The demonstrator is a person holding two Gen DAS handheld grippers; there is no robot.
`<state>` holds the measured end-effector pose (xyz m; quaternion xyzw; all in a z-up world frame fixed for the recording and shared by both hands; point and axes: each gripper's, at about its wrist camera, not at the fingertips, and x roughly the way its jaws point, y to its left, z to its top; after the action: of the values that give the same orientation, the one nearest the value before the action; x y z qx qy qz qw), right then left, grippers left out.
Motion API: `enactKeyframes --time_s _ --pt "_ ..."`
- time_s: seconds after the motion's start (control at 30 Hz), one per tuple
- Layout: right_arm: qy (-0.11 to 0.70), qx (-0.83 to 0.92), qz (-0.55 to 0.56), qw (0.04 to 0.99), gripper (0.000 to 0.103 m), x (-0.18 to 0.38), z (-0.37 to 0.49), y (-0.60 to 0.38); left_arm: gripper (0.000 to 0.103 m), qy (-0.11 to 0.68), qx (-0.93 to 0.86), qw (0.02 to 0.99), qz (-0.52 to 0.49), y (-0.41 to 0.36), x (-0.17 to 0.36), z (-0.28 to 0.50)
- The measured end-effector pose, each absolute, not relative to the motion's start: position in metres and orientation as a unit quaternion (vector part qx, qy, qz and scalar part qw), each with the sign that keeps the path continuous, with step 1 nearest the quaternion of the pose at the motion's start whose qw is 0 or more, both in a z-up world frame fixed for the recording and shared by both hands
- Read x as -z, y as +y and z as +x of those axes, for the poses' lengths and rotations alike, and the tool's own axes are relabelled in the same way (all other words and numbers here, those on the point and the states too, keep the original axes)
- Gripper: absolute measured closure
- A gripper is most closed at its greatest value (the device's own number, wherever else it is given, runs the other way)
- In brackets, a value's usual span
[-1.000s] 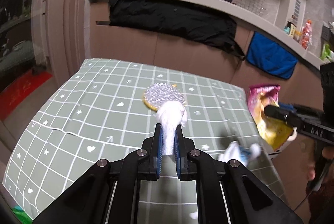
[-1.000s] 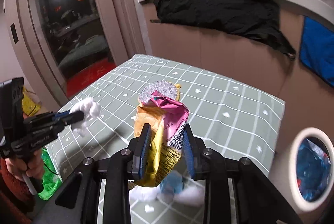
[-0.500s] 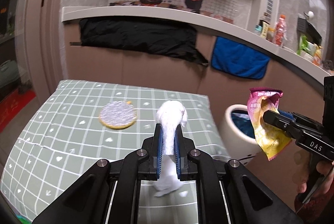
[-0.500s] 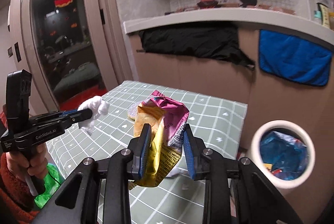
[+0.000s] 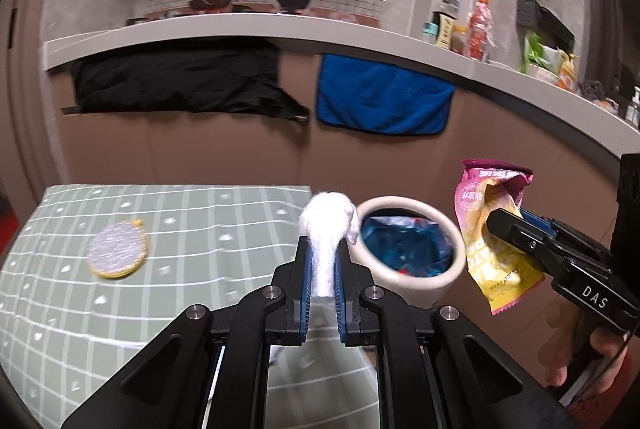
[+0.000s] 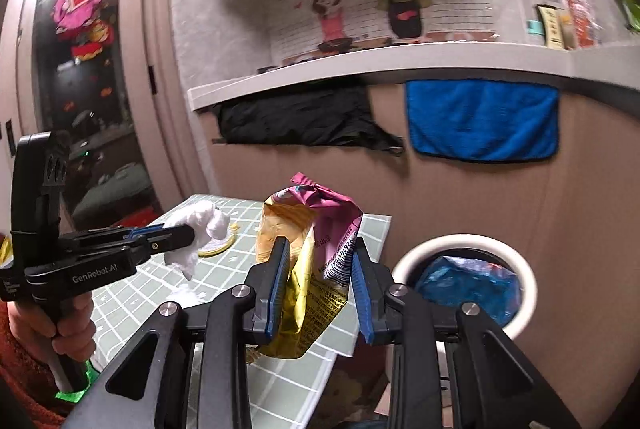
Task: Collect trash
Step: 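Carry the tissue ball and snack bag toward the bin with both tools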
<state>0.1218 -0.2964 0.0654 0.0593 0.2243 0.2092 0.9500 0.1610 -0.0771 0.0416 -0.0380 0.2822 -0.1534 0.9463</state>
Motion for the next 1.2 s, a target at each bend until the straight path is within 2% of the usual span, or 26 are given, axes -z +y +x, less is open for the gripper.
enactKeyframes --time_s 0.43,0.73,1.2 --pt "0.238 -0.109 0.120 0.958 0.075 -0.030 0.164 -0.391 0.092 0.291 0.221 0.930 -0.021 -0.171 -0.023 0.233" --pt "0.251 -0.069 0.112 0.959 0.075 -0.023 0.193 -0.408 0.093 0.309 0.231 0.923 -0.025 -0.202 0.006 0.279" --pt "0.272 -0.048 0.139 0.951 0.075 -0.001 0.226 -0.440 0.092 0.422 0.247 0.871 -0.037 -0.247 0.066 0.348"
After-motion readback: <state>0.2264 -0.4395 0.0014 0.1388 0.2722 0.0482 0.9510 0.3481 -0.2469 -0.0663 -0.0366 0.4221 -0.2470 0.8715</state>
